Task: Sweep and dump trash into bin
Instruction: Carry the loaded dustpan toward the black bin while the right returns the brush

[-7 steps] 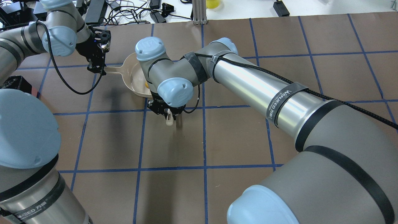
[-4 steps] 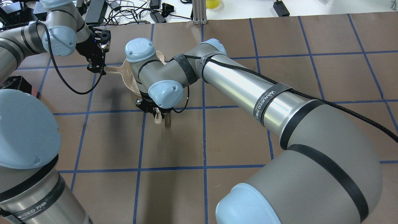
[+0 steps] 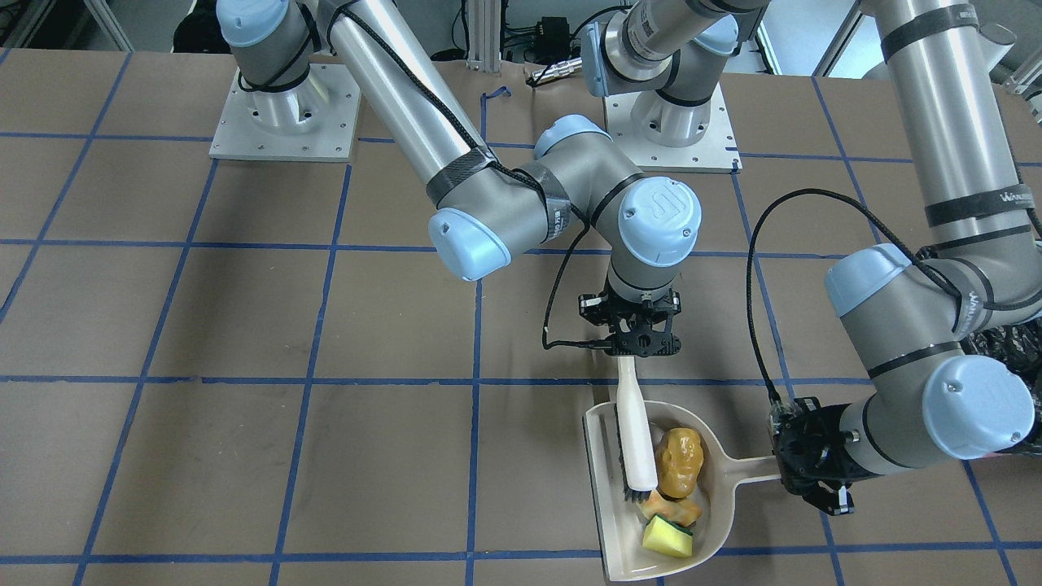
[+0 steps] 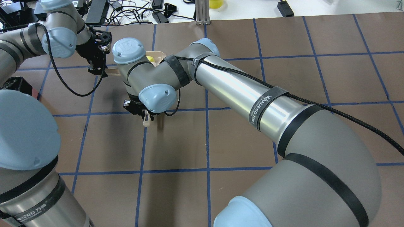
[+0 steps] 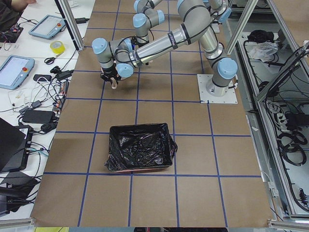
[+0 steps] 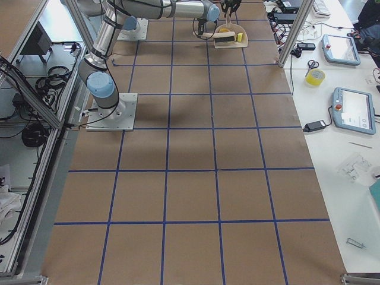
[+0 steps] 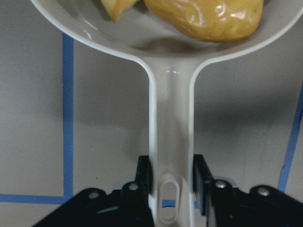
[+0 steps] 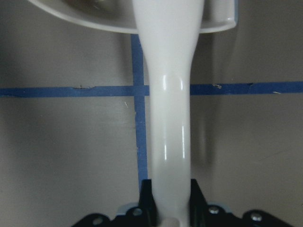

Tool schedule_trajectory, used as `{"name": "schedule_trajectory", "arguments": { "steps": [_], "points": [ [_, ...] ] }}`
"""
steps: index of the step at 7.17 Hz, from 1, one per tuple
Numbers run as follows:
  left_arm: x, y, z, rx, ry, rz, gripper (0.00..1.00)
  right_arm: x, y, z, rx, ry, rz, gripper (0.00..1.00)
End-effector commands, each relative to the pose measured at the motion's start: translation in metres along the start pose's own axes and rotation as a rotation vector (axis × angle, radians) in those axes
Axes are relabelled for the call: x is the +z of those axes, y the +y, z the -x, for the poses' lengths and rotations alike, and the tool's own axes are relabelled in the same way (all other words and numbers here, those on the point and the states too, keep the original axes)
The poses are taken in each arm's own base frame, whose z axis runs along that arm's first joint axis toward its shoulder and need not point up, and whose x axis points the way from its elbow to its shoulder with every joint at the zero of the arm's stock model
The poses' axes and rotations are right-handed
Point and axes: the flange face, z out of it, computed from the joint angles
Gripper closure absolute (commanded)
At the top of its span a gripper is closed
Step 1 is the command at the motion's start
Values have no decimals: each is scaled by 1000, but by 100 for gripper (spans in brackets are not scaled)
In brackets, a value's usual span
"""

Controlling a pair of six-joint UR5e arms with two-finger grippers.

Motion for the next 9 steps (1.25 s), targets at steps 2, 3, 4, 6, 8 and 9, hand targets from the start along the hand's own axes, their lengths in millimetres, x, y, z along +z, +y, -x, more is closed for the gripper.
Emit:
{"name": "schedule_trajectory", "arguments": {
  "steps": [2,3,4,6,8,9],
  "points": [
    [-2,4,-1,-7,-11,-74,99,-54,-46,-82,50,90,-10,100],
    [-7,12,-1,-16,-18,-81,99,-87,-61,-130,62,100,23,100],
    [-10,41,-1,-52,-25,-98,100,-108,-77,-178,122,116,44,100],
    [-35,81,-5,-71,-57,-151,100,-141,-106,-318,187,97,104,100],
    [-75,154,-30,-95,-72,-144,100,-142,-87,-446,157,54,150,100],
    [-92,197,-47,-81,-73,-148,100,-145,-68,-505,152,24,159,100]
  ]
}}
